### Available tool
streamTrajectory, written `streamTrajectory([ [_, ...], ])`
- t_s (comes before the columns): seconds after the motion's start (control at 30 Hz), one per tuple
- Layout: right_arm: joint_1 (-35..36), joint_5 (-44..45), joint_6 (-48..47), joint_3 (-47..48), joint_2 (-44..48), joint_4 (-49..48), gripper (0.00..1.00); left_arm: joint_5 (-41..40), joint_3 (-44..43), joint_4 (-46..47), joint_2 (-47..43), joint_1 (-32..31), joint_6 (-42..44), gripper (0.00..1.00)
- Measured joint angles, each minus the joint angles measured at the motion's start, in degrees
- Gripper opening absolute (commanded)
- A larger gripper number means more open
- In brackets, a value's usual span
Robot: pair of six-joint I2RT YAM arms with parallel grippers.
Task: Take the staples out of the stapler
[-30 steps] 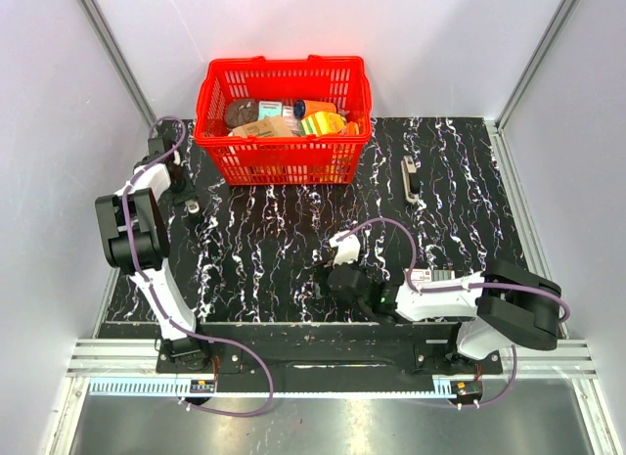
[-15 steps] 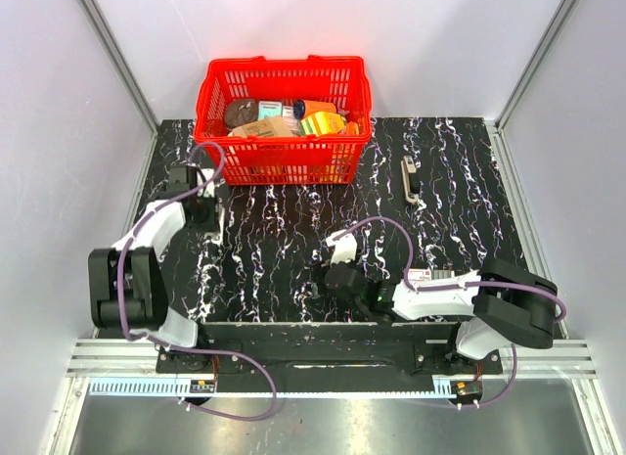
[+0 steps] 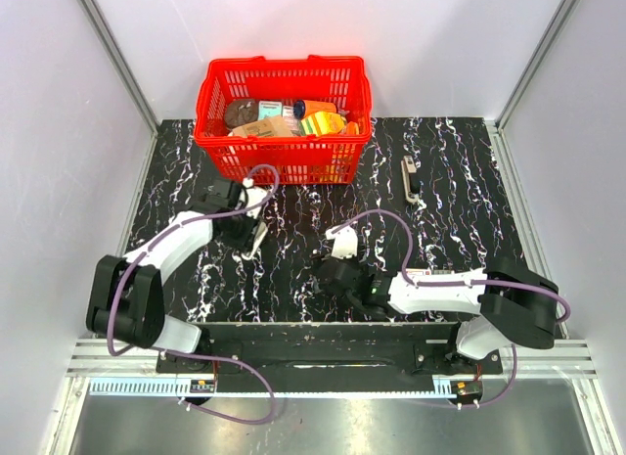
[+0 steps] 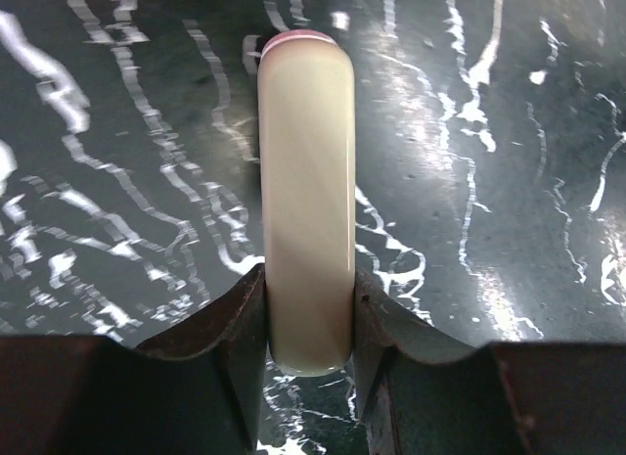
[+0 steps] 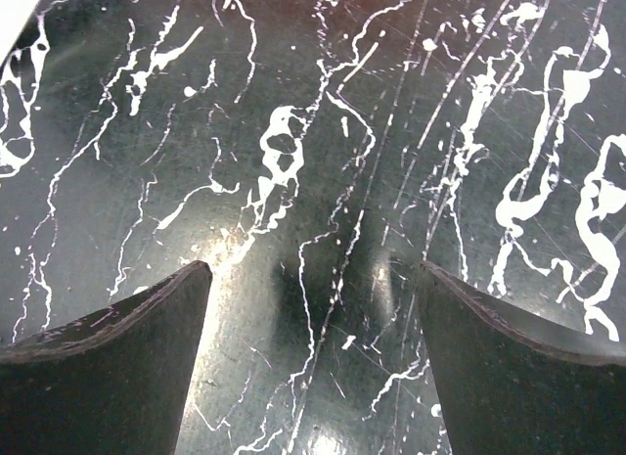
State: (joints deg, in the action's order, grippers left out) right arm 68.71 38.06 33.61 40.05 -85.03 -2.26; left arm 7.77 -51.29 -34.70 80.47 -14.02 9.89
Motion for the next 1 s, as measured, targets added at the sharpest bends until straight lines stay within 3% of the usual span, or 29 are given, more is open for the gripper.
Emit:
streamTrajectory([
  [0.2,0.0,1.6,4.7,2.1,0.9,7.6,0.91,2.2,-0.2,0.0,6.8,-6.0,0.5,0.27],
  [0.5,0.0,1.9,11.0,5.3,0.5,16.7,0.95,9.9,-5.3,-4.1,9.9,-7.6,-0.9,0.86],
  [0.7,0.0,2.0,14.3,13.7,-4.5,22.4,0.96,18.2,-9.0,-10.7,7.9,-4.0,-1.3,0.89],
  [0.83,0.0,1.8,16.3,21.2,-9.0,26.3,0.96,24.9,-14.4,-16.1,4.5,6.7,-0.5,0.89],
  [1.0,-0.5,0.6,17.7,33.3,-16.9,28.5,0.97,25.5,-17.3,-18.5,-1.7,19.8,2.4,0.88],
])
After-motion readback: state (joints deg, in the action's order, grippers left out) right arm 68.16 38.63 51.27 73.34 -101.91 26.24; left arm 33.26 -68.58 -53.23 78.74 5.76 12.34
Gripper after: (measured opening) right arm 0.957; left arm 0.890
